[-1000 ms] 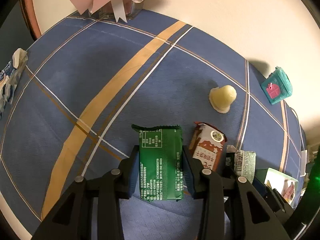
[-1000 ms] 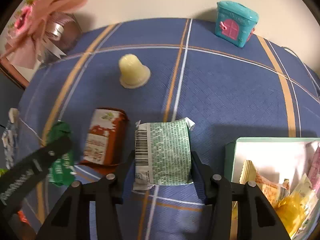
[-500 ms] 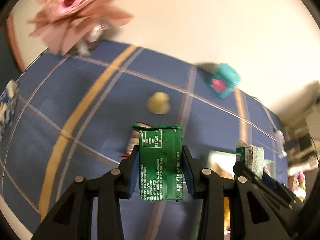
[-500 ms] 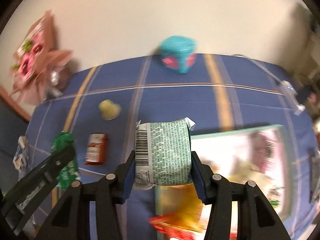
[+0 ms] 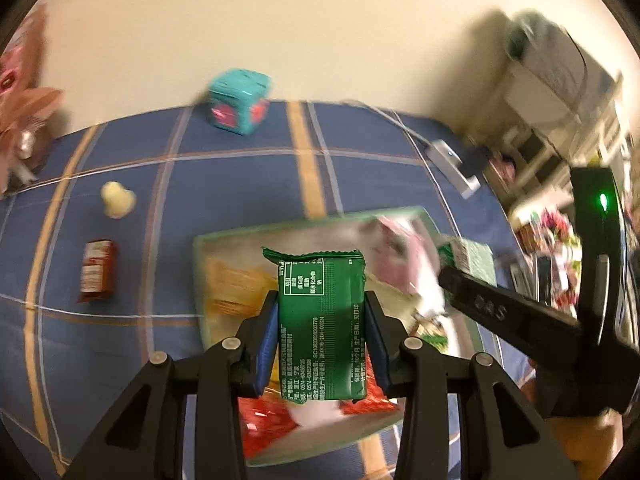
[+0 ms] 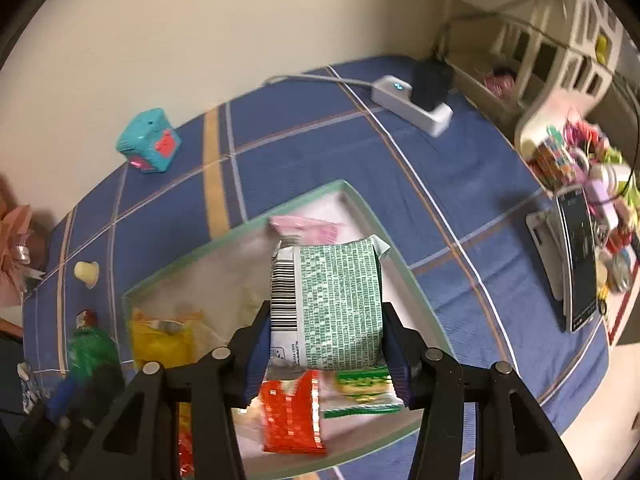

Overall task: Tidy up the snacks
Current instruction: 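Carry both packs into the white tray and open both tools, then grasp the brown milk-biscuit pack with the left tool while the right tool grasps the pudding cup, then carry the biscuit pack and pudding cup into the tray and release them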

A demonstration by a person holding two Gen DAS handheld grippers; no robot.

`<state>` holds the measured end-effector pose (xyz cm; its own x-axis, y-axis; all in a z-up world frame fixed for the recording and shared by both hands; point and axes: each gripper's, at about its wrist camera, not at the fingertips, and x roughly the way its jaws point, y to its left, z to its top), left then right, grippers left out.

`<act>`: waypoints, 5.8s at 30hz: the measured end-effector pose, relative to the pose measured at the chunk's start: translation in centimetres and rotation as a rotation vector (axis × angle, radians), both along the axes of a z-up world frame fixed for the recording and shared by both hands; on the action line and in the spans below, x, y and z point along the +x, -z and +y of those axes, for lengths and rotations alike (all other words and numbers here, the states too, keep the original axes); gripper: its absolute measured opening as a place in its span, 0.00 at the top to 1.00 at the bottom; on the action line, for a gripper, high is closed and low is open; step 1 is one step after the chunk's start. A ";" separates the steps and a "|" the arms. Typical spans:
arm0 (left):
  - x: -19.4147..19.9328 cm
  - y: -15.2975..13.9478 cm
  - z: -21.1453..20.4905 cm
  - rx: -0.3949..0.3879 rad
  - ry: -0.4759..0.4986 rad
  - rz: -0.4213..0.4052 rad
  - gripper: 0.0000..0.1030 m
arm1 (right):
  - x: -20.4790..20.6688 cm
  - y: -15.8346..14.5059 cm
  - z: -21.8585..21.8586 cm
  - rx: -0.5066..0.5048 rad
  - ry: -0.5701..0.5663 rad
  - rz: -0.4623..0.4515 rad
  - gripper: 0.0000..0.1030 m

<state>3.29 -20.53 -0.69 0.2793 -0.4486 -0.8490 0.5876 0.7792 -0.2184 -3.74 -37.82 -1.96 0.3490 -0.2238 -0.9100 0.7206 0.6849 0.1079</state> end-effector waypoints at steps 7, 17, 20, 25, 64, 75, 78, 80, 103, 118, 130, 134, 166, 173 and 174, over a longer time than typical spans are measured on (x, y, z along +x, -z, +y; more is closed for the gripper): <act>-1.0 2.7 -2.5 0.077 0.040 0.012 0.60 | -0.1 3.0 -1.2 0.077 -0.006 0.029 0.48; -0.8 2.5 -2.0 0.077 0.034 0.014 0.51 | -0.1 2.9 -0.5 0.088 -0.014 0.025 0.33; 0.0 1.3 -1.0 0.047 0.013 0.006 0.51 | 0.0 1.6 -0.1 0.067 -0.025 -0.001 0.33; 3.1 -0.2 3.0 0.040 -0.109 -0.031 0.46 | 1.3 -0.9 2.0 0.022 -0.089 -0.052 0.33; 17.9 11.6 16.5 0.160 -0.442 0.101 0.25 | 22.0 3.0 18.3 -0.030 -0.535 -0.081 0.02; 19.6 12.1 19.1 0.149 -0.464 0.070 0.52 | 28.3 5.2 20.8 -0.009 -0.591 -0.046 0.02; 20.2 12.1 20.9 0.158 -0.512 0.057 0.52 | 29.9 6.3 22.3 -0.027 -0.618 -0.018 0.02; 20.5 12.2 21.9 0.164 -0.538 0.052 0.52 | 30.7 6.9 23.1 -0.044 -0.628 -0.003 0.03; 20.2 12.1 23.6 0.162 -0.579 0.054 0.60 | 31.6 9.8 25.2 -0.046 -0.646 0.081 0.52; 12.8 4.8 19.9 0.097 -0.526 0.022 0.60 | 18.1 0.1 23.6 -0.101 -0.602 -0.081 0.52; 5.6 1.0 15.4 0.044 -0.401 -0.033 0.60 | 6.3 -2.7 17.7 -0.105 -0.415 -0.120 0.52; 3.5 0.0 11.8 0.039 -0.295 -0.059 0.60 | 3.6 -2.1 13.4 -0.097 -0.296 -0.101 0.52; -2.3 -0.4 5.7 0.099 -0.169 -0.098 0.27 | -3.7 1.0 6.0 0.013 -0.138 -0.068 0.43; -2.9 0.5 11.6 0.237 -0.323 -0.162 0.01 | -5.0 -0.2 11.0 -0.042 -0.240 -0.117 0.00; -3.0 0.6 12.3 0.251 -0.336 -0.162 0.01 | -5.3 -0.4 11.7 -0.056 -0.254 -0.123 0.00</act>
<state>0.27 -8.21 -1.30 0.5123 -0.0959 -0.8534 0.3040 0.9497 0.0757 -9.00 -26.11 -1.58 0.5076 -0.1639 -0.8458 0.5090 0.8492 0.1409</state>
